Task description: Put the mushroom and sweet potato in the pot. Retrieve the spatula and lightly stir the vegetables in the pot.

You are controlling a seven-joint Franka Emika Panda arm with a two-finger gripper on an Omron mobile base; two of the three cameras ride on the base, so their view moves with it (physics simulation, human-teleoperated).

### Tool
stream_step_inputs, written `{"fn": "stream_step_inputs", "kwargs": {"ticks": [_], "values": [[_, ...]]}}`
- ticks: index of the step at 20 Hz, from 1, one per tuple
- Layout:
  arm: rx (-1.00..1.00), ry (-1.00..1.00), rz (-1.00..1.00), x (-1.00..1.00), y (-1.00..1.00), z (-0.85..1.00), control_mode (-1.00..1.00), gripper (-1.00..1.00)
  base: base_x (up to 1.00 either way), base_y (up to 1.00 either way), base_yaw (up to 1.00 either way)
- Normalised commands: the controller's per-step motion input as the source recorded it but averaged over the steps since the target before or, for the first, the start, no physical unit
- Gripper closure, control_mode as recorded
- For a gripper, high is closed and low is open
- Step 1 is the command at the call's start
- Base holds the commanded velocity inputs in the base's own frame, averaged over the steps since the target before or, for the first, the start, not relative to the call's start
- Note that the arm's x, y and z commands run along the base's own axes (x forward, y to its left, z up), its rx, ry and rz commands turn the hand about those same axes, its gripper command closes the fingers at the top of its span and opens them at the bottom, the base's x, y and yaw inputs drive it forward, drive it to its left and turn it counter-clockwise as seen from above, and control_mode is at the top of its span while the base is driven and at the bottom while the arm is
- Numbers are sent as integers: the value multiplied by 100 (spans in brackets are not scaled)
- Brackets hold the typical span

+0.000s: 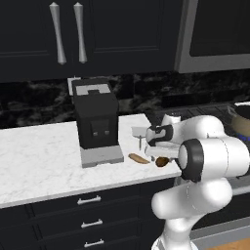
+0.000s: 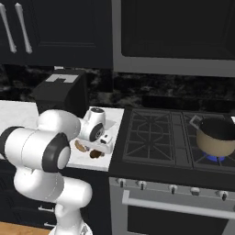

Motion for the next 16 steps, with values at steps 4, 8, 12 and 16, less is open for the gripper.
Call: {"fn": "stream_step_inputs", "kwargs": {"ticks": [4, 8, 12, 16], "values": [[0, 1, -4, 11, 0, -16, -100, 100, 0, 0, 0], [-1, 4, 0, 0, 1, -3, -100, 100, 0, 0, 0], [0, 0, 0, -8, 1, 0, -100, 100, 0, 0, 0], [1, -10, -1, -10, 0, 34, -100, 100, 0, 0, 0]]}}
